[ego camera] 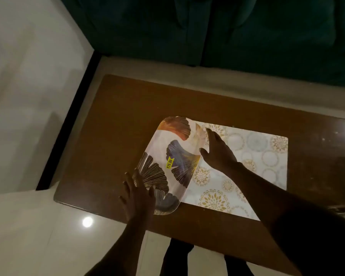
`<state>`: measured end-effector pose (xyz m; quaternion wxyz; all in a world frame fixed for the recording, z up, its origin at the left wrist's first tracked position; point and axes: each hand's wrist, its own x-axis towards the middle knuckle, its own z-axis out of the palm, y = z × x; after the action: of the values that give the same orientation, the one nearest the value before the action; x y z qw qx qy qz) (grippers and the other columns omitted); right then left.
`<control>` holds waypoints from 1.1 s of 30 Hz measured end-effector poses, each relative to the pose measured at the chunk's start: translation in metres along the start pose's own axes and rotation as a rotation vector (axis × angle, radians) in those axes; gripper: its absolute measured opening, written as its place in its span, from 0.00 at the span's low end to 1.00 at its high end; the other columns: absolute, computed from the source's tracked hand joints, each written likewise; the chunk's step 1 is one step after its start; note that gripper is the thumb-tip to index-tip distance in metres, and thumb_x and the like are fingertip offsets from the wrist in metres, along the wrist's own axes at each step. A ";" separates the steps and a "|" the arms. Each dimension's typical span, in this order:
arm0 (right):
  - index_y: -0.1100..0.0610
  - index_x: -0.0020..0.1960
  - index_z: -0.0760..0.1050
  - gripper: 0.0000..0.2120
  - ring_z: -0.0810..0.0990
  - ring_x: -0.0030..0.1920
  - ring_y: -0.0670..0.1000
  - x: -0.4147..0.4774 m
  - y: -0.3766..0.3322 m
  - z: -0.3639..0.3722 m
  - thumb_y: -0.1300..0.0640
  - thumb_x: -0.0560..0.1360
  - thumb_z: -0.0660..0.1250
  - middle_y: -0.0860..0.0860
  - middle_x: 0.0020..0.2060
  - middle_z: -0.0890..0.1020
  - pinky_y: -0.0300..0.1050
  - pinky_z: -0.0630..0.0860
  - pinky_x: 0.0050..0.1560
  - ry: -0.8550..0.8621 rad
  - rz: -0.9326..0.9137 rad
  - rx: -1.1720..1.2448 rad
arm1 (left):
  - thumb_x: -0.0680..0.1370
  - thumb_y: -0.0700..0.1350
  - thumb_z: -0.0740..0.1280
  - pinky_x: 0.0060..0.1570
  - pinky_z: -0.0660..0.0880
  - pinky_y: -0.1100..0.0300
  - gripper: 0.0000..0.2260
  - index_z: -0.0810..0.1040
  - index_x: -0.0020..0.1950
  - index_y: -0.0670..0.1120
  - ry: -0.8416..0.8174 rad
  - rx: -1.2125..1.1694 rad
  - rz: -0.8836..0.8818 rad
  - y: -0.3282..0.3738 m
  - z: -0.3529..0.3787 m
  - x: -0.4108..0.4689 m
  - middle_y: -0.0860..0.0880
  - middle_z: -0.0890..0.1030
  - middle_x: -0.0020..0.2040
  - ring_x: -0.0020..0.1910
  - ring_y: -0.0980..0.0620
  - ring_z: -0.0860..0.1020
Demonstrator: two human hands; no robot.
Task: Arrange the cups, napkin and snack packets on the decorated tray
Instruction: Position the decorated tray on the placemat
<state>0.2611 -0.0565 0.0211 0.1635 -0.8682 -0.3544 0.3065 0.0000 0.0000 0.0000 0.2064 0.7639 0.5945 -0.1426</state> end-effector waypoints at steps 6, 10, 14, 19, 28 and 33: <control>0.58 0.77 0.49 0.38 0.66 0.72 0.63 0.035 0.003 0.023 0.55 0.75 0.68 0.59 0.74 0.64 0.59 0.70 0.66 -0.030 0.105 0.105 | 0.79 0.49 0.63 0.58 0.72 0.39 0.33 0.48 0.78 0.50 -0.021 -0.061 -0.131 -0.019 0.016 0.005 0.43 0.62 0.75 0.69 0.38 0.68; 0.57 0.75 0.56 0.34 0.70 0.69 0.63 0.046 0.005 0.029 0.60 0.74 0.68 0.59 0.69 0.70 0.60 0.73 0.63 -0.009 0.135 0.114 | 0.77 0.46 0.67 0.53 0.77 0.41 0.34 0.52 0.77 0.47 -0.039 -0.136 -0.074 -0.021 0.014 0.012 0.38 0.64 0.73 0.61 0.34 0.75; 0.61 0.65 0.68 0.23 0.77 0.60 0.64 0.040 0.021 0.022 0.63 0.72 0.67 0.61 0.60 0.79 0.55 0.77 0.57 0.116 0.259 0.154 | 0.77 0.43 0.67 0.55 0.76 0.42 0.32 0.56 0.77 0.44 -0.028 -0.163 0.012 -0.012 0.009 0.026 0.36 0.67 0.70 0.60 0.34 0.76; 0.64 0.60 0.68 0.19 0.80 0.55 0.64 -0.020 0.076 0.016 0.62 0.71 0.68 0.63 0.56 0.80 0.50 0.77 0.48 0.174 0.566 0.305 | 0.76 0.39 0.65 0.66 0.67 0.44 0.31 0.57 0.77 0.44 0.016 -0.039 0.177 0.029 0.010 0.048 0.37 0.65 0.73 0.70 0.36 0.67; 0.63 0.62 0.68 0.23 0.77 0.59 0.64 -0.125 0.128 0.052 0.53 0.72 0.70 0.62 0.57 0.78 0.52 0.73 0.55 0.210 0.947 0.446 | 0.70 0.37 0.69 0.53 0.73 0.45 0.32 0.64 0.73 0.49 0.015 0.218 0.555 0.107 0.018 0.079 0.41 0.68 0.67 0.57 0.37 0.73; 0.63 0.60 0.69 0.23 0.77 0.57 0.62 -0.144 0.131 0.061 0.52 0.71 0.71 0.62 0.56 0.79 0.48 0.72 0.51 0.248 0.957 0.489 | 0.73 0.38 0.69 0.52 0.74 0.45 0.30 0.64 0.73 0.48 0.022 0.254 0.635 0.121 0.020 0.075 0.40 0.69 0.66 0.57 0.37 0.73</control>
<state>0.2087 -0.2464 -0.0311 0.2432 -0.8987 0.1832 0.3156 0.1370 0.0289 -0.0343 0.1372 0.9320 0.3067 -0.1361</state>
